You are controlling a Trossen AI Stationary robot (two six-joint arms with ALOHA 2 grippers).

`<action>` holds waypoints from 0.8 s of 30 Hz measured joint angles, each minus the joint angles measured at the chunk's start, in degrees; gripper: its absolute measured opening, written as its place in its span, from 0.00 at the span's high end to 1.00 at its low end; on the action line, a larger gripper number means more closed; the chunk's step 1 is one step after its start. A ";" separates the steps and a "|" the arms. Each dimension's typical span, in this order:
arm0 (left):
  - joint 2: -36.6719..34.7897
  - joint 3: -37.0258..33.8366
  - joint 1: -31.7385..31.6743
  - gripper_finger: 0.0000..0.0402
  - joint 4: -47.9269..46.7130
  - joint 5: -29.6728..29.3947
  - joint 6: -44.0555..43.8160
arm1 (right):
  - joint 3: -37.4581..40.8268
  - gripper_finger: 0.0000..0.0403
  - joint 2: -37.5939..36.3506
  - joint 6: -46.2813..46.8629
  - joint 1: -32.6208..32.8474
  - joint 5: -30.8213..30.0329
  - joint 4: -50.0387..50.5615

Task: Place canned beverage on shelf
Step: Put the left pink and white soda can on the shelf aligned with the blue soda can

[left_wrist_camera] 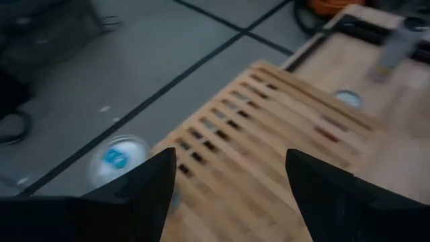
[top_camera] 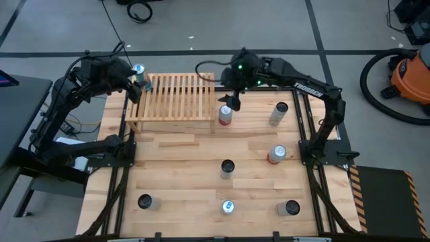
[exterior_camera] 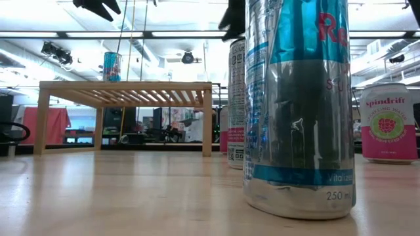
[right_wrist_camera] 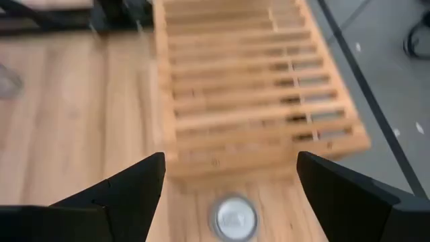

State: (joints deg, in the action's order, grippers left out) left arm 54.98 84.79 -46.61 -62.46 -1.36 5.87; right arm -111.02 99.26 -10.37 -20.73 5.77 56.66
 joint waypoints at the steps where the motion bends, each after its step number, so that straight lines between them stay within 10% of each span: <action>1: 0.00 0.00 0.00 0.30 -0.08 1.29 0.60 | 1.35 0.14 0.00 -0.30 0.00 -0.32 0.01; 24: 0.11 0.00 -0.02 0.30 -0.42 5.86 2.80 | 26.67 0.14 0.00 -2.53 -4.70 -0.11 -17.59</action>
State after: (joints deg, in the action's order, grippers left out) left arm 55.09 84.79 -46.63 -62.88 4.49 8.67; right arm -84.35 99.26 -12.89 -25.43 5.65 39.07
